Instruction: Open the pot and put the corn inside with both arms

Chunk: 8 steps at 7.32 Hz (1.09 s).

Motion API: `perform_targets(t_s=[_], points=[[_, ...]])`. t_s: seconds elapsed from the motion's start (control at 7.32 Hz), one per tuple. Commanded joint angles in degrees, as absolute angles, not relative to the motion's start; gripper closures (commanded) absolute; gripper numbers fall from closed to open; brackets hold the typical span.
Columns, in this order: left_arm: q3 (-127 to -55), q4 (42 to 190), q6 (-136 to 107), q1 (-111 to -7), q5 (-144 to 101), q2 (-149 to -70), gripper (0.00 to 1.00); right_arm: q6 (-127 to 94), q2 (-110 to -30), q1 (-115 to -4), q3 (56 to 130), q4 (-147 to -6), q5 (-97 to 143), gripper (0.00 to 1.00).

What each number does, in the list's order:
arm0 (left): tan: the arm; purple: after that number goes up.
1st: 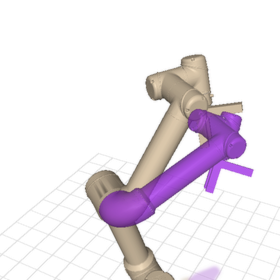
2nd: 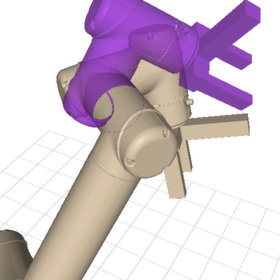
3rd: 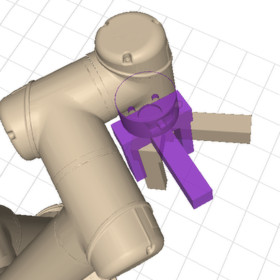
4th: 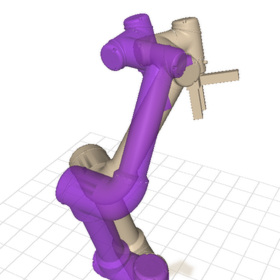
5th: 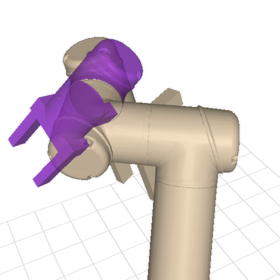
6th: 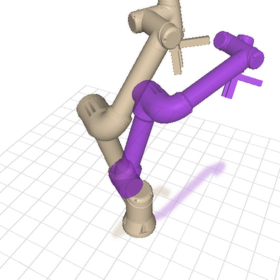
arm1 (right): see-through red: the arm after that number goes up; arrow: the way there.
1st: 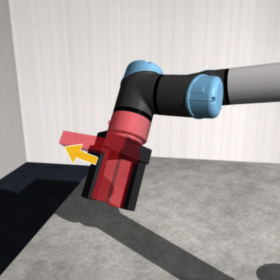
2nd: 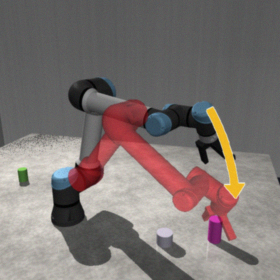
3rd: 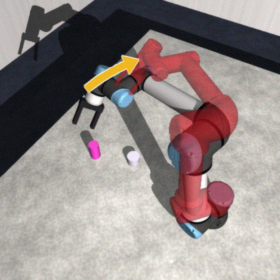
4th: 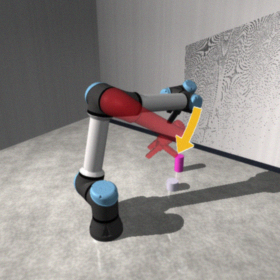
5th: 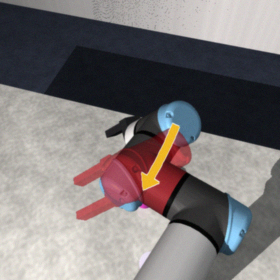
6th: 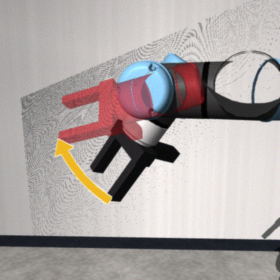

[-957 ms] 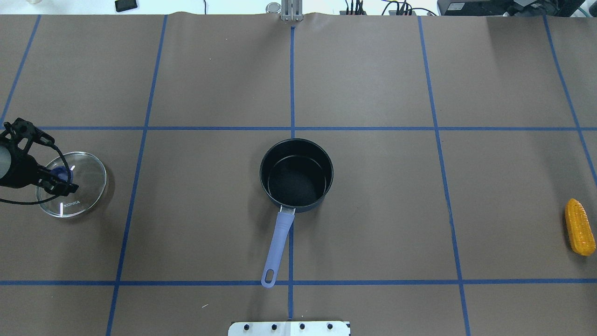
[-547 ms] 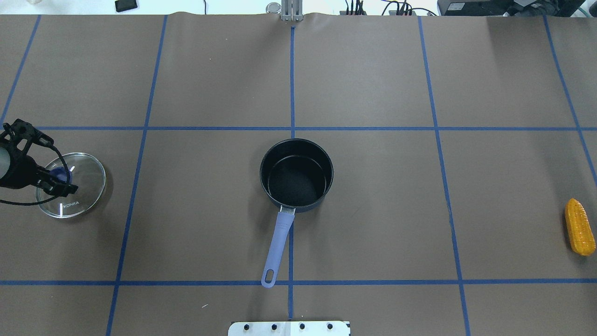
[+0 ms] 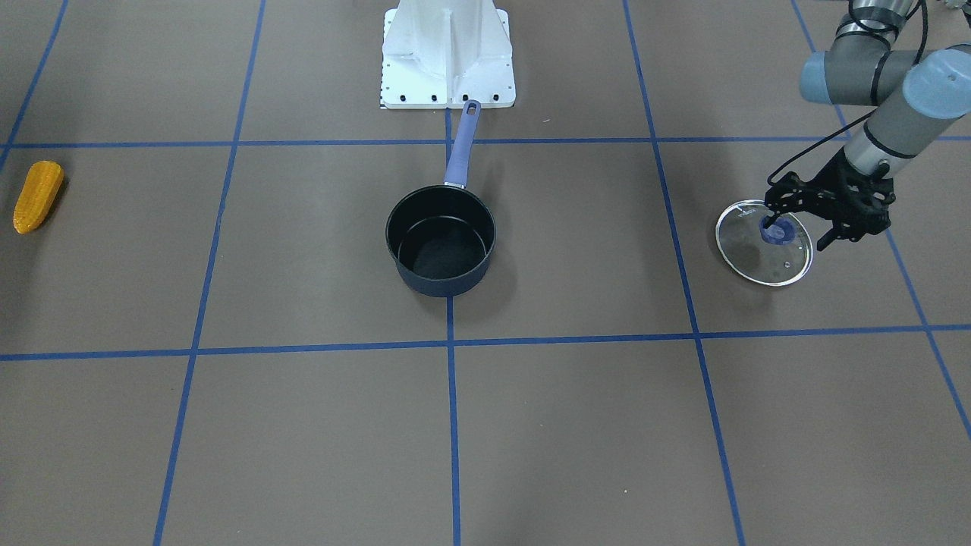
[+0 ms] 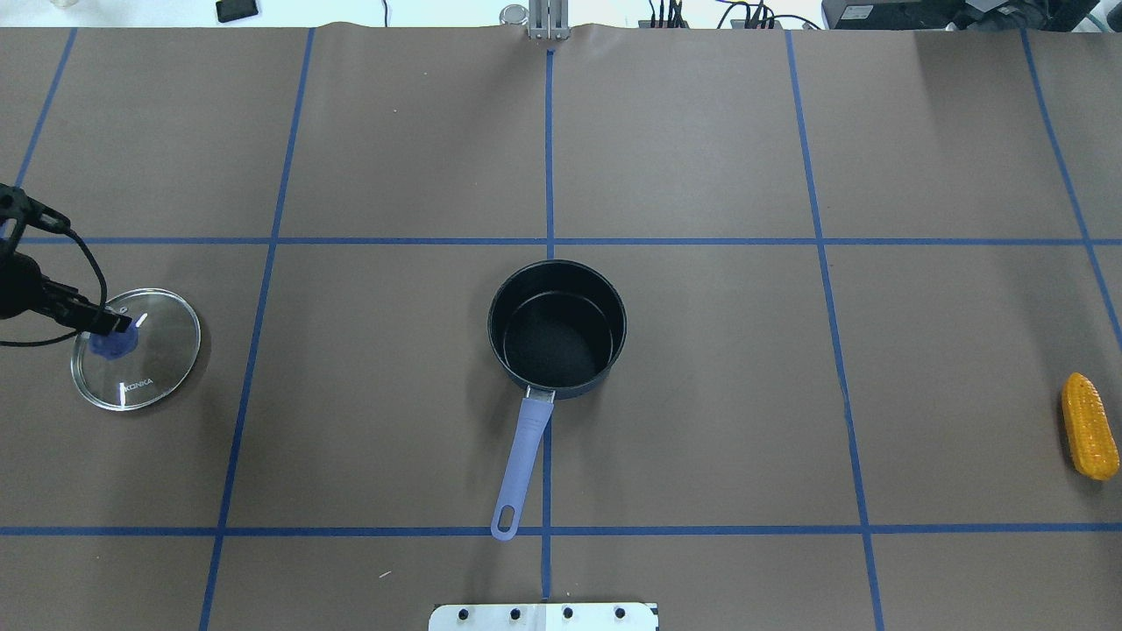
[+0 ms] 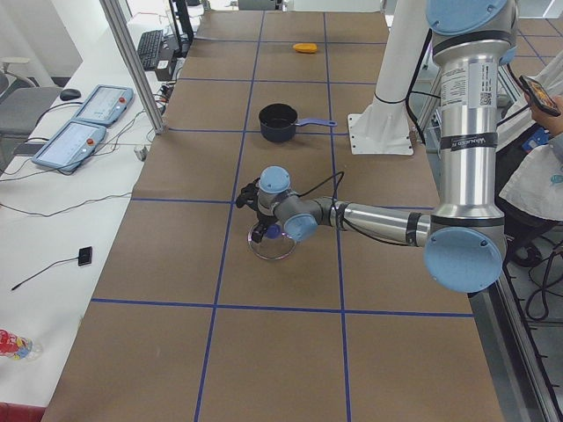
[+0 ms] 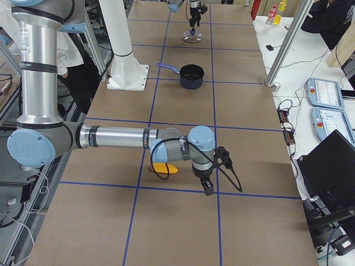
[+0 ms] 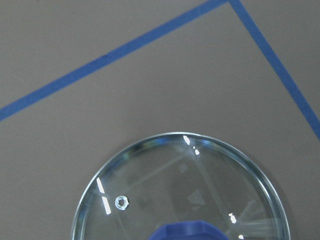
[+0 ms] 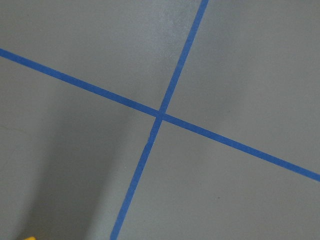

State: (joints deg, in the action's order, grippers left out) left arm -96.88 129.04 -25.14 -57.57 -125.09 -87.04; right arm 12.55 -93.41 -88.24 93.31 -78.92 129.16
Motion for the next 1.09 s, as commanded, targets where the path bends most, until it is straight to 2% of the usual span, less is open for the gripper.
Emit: perform_targets(t_s=[0.0,0.41,0.82,0.96], points=[[-96.9,118.4,-16.5,-66.9,-128.5,-91.0,0.02,11.7,-93.3,-88.2,93.8,-78.5,129.4,0.00],[-96.9,90.9,7.9,-82.9,-128.6,-100.4,0.02,7.2,-93.6,-88.2,94.3,-78.4,131.3,0.00],[-94.0,88.8,14.1,-87.3,-132.5,-94.9,0.02,-0.4,-97.7,-87.1,99.5,-76.0,133.7,0.00],[-93.9,92.1,14.2,-87.9,-132.6,-92.5,0.02,-9.0,-101.5,-84.1,100.2,-67.4,133.5,0.00]])
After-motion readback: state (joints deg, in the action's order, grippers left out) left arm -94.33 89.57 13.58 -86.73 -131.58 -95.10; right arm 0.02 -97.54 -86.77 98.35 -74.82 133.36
